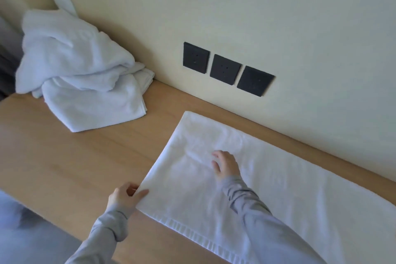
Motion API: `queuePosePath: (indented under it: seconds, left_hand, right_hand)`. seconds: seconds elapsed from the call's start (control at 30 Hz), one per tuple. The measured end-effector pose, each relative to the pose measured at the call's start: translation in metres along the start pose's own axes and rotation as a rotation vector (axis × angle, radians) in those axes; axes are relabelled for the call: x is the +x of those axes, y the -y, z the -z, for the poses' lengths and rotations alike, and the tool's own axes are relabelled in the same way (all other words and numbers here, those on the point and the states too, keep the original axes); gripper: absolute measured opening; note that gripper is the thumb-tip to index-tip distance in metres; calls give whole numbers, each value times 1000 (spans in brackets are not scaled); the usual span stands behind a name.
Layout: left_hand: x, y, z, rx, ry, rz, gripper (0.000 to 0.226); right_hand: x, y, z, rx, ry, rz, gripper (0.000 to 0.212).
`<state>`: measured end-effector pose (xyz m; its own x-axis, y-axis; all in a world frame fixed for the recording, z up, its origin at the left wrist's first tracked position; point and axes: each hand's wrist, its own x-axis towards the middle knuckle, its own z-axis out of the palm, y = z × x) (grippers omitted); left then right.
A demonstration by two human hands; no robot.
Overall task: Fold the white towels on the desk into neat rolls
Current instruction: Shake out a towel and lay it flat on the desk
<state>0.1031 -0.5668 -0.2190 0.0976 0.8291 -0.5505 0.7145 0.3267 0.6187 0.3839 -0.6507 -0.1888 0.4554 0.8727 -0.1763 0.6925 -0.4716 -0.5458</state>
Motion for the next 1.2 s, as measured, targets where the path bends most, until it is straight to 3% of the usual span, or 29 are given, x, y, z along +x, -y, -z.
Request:
queuePosePath:
  seconds: [0.13,0.4,0.47,0.57,0.67,0.7,0.87,0.97,1.03,1.1,1.2]
  left_hand:
    - [6,5,10,-56,82,8,16]
    - [19,10,17,-46,190,-19,15]
    - [21,10,17,-39,199,-27,15]
    - [21,11,18,-2,214,-50,13]
    - [19,14,21,23,202,-70,12]
    - [19,15,22,21,189,-79,14]
    - [37,7,34,111,143,-115,10]
    - [34,0,30,239,70,-162,14]
    - [24,-5,15,385,-135,-358,35]
    - [15,-20,-8,468,-235,-589,47]
    - [12,-38,-36,621,-90,-712,59]
  right_hand:
    - [82,39,1,-217,88,111,40]
    - [190,84,-5,-717,463,318,68]
    - [202,87,-6,-803,520,397,65]
    - [213,94,-7,-876,534,479,40]
    - [224,102,2,-853,548,461,8]
    - [224,105,7,-809,526,444,6]
    - [212,106,-14,-481,271,253,19]
    - [193,103,-33,-604,94,247,57]
    - [168,103,-46,-476,9,333,57]
    - [132,101,-64,-290,29,572,43]
    - [86,83,-88,-255,92,873,41]
